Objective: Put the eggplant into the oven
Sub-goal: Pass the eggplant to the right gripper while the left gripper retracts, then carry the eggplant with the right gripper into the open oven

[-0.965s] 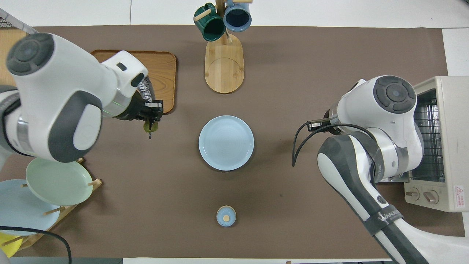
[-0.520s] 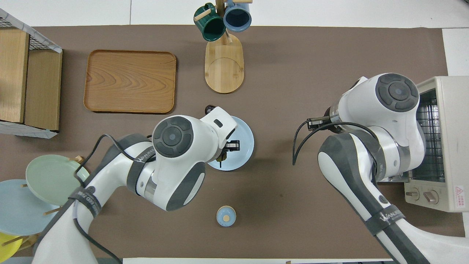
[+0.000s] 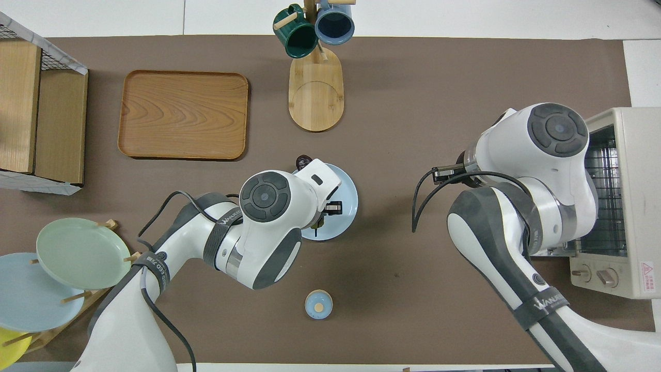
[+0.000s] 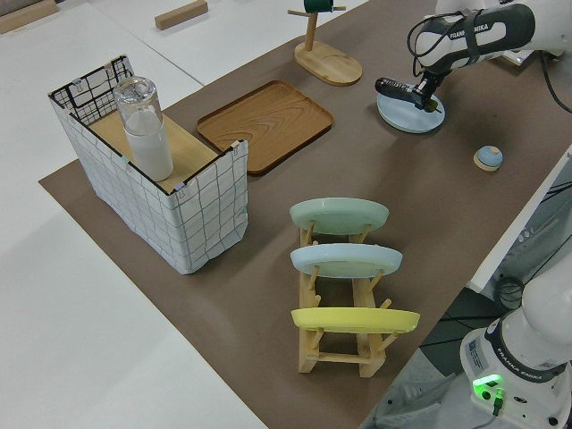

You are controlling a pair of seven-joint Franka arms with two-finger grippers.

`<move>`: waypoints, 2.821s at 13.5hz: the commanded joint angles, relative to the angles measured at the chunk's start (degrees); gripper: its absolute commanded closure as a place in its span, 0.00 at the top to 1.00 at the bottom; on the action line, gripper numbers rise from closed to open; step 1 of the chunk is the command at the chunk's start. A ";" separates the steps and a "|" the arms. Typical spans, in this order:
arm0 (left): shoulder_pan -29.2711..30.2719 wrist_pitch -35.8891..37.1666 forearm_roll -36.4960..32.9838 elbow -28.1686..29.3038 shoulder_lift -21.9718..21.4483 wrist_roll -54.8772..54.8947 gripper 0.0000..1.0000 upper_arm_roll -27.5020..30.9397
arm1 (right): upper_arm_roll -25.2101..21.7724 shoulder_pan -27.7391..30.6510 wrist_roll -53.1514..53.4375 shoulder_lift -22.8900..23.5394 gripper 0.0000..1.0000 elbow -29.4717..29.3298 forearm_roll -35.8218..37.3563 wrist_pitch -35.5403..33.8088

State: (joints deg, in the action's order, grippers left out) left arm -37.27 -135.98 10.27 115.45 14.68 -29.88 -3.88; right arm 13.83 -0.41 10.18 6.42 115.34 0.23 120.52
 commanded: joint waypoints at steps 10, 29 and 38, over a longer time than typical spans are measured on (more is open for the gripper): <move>27.76 25.41 -0.33 -16.57 -4.13 20.02 1.00 1.24 | 0.58 -21.00 19.40 7.44 0.59 -16.06 0.73 -1.25; 33.05 38.51 -13.08 -12.55 -18.00 29.00 1.00 1.24 | 0.49 -34.92 34.47 20.74 0.32 -11.89 22.62 18.52; 32.70 47.27 -12.55 -23.67 -15.47 28.91 1.00 1.51 | 0.58 -34.23 33.24 18.38 0.00 -15.02 28.24 4.96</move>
State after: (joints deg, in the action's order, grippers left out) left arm -4.21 -94.35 -1.31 97.86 -2.97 -1.44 -2.79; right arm 14.04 -35.60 44.31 26.85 102.98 27.33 133.84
